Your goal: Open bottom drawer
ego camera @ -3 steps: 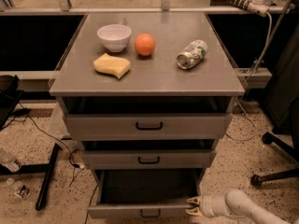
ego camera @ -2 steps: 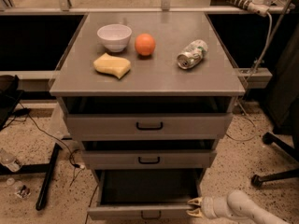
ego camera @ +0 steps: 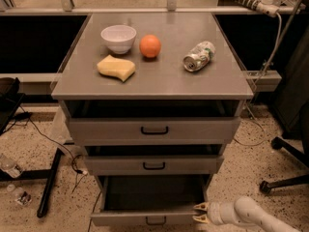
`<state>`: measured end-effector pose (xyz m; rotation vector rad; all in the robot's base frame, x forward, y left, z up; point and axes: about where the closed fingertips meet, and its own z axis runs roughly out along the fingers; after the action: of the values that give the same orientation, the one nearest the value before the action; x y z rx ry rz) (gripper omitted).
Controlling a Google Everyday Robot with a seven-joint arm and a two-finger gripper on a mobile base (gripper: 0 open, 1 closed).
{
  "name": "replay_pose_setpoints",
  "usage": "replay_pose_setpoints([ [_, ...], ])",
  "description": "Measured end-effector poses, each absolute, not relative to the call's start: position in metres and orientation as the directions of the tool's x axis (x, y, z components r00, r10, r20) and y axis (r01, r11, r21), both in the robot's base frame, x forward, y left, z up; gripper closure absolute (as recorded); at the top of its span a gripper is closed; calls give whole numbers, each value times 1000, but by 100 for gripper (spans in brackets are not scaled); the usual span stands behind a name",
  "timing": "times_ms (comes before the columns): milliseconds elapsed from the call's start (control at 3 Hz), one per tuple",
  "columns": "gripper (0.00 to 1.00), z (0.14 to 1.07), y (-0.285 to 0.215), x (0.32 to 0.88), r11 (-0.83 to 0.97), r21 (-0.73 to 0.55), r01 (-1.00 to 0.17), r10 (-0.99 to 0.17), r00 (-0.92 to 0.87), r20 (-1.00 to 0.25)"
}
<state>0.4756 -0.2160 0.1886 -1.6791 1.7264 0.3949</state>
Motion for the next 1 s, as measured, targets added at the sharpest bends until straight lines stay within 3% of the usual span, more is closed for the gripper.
replay_pose_setpoints([
  [333, 11, 188, -216, 476, 119, -242, -963, -754, 71, -653],
  [667, 0, 177, -213, 466, 106, -202, -974, -725, 64, -686],
  [1000, 19, 160, -216, 451, 108, -146, -983, -697, 30, -716],
])
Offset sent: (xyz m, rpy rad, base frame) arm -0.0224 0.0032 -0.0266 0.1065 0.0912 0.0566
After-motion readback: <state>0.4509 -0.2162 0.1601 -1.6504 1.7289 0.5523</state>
